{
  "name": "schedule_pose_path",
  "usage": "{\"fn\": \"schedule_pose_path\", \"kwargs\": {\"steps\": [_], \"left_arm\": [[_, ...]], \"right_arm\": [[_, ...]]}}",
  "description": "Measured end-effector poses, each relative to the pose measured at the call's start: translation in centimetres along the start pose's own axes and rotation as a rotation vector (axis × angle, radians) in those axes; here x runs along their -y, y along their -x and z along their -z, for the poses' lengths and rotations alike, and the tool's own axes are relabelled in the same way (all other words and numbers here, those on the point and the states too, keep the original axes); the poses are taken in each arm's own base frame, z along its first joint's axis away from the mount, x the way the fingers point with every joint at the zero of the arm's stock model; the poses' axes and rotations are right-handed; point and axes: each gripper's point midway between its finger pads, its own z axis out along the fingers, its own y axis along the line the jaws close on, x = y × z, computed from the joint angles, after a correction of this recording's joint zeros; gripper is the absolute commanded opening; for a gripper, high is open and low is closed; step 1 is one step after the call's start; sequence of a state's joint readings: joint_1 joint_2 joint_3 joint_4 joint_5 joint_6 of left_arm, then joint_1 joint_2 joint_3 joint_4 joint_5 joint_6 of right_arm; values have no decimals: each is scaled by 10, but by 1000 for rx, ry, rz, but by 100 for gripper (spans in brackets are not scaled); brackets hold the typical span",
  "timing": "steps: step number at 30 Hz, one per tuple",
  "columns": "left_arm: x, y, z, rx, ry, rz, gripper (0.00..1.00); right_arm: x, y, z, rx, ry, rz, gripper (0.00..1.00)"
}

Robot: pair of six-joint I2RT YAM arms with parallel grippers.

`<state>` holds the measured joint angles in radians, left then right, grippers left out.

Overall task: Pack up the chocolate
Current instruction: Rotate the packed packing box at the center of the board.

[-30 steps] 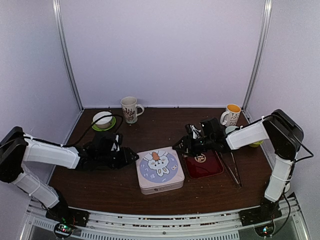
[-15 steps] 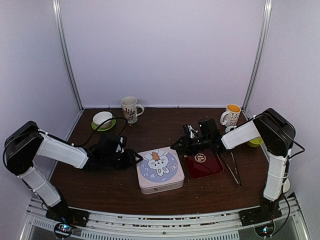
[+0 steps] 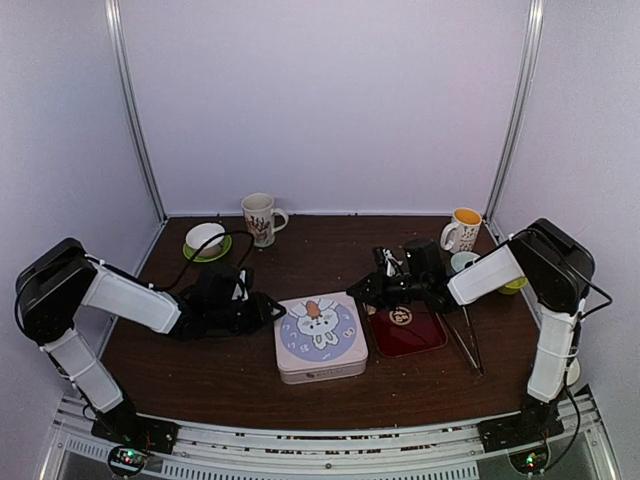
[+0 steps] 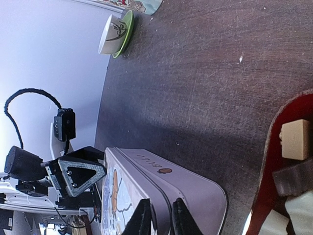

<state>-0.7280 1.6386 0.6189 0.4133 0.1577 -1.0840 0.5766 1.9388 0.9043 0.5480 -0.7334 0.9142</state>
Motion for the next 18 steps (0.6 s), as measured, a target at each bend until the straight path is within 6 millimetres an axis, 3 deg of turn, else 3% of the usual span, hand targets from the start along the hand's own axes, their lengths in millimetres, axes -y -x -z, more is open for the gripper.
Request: {"fn": "schedule_pose_path", "kwargs": {"steps": [8,18], "left_arm": [[4,7,-6,-7,1,-17,37],[9,10,-14,-59,16,-75,37]], "right_arm": [[0,-10,13,40,-19,-39,13],[-8,-59,33,-12,-33,-74,17]]}}
